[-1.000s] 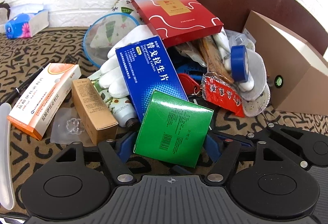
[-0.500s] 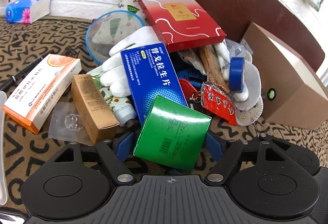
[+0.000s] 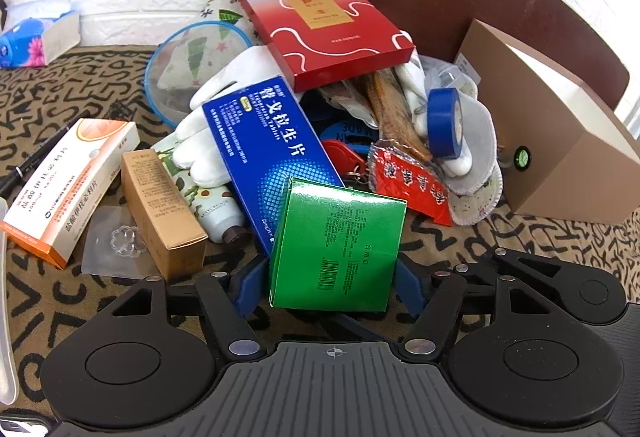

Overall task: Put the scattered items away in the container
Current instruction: 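Grasp the green box with the left gripper, then lift the green box and carry it over the cardboard box, then drop the green box into the cardboard box by opening the left gripper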

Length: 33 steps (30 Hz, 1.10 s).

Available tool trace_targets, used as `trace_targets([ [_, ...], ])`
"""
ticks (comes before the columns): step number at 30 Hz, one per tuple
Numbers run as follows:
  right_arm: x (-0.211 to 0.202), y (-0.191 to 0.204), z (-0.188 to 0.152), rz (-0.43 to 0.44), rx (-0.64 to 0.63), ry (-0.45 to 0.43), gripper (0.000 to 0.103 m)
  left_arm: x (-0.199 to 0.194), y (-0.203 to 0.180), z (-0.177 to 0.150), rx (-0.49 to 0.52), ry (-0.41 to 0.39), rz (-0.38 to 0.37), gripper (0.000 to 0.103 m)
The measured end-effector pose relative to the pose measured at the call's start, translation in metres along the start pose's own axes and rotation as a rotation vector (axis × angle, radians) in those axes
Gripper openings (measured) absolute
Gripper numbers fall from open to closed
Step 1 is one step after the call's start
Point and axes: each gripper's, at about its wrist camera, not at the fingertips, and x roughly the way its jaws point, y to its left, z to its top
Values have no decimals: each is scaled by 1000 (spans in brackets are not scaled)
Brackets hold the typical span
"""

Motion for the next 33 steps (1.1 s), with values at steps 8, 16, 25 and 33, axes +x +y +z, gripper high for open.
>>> trace_targets([
  [8, -21, -5, -6, -20, 6, -16, 49, -8, -19, -3, 31, 1, -18, 73],
  [16, -73, -23, -23, -79, 30, -69, 49, -23, -66, -8, 76, -12, -111, 72],
  [25, -146, -72, -30, -212, 93, -170, 49, -33, -155, 11, 188, -59, -246, 71],
  [33, -187, -129, -7, -399, 97, -272, 49, -31, -240, 65, 307, -146, -338, 74],
])
